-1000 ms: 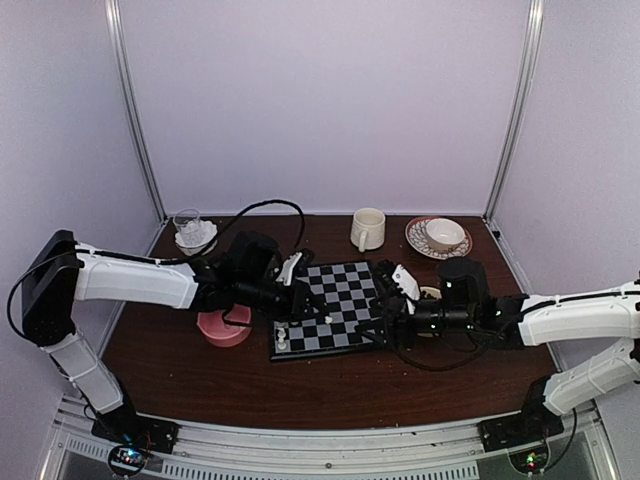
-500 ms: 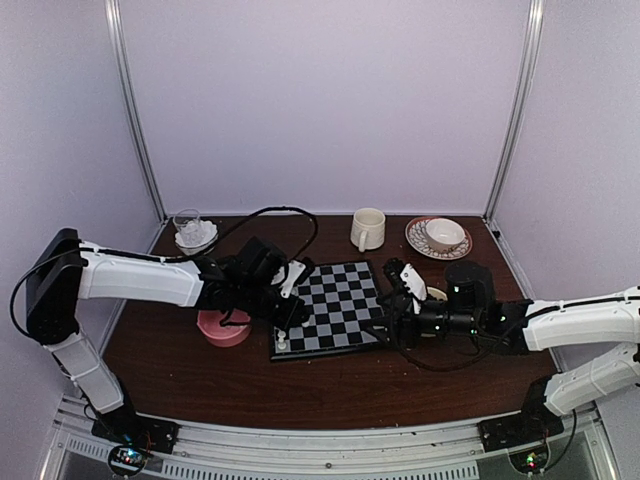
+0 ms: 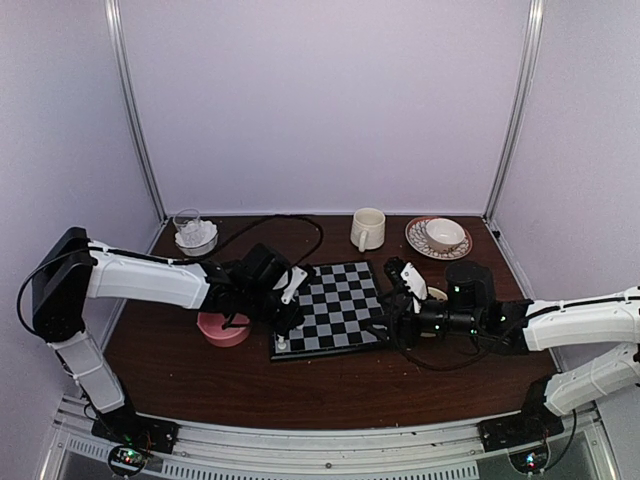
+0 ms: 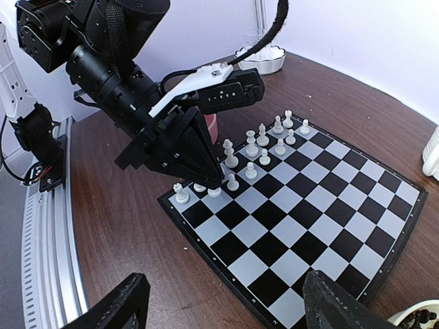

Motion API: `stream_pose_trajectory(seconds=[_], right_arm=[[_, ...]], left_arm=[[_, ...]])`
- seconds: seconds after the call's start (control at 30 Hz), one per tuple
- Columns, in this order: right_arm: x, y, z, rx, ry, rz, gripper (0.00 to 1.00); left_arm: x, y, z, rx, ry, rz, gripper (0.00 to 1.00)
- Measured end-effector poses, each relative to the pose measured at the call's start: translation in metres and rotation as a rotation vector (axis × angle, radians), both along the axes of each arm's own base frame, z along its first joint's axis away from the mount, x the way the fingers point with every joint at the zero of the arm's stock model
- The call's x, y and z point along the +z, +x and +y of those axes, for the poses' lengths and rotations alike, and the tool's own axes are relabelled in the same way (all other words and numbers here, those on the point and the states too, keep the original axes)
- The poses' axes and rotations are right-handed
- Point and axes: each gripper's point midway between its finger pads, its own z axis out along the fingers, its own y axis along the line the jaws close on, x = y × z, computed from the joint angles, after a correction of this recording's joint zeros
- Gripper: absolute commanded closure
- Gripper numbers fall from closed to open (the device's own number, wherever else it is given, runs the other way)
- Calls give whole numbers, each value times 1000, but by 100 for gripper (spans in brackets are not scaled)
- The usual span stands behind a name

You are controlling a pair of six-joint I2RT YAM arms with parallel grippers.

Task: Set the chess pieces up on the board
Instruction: Place the pawn at g2.

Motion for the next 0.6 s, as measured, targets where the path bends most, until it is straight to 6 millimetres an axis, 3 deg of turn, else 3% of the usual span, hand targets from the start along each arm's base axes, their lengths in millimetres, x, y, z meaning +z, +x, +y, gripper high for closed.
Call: stream_pose_trajectory(seconds=[0.6], right_arm=[[0,0,0,-1,1,1,19]], left_arm=[[-25,3,5,-1,100,27,100]])
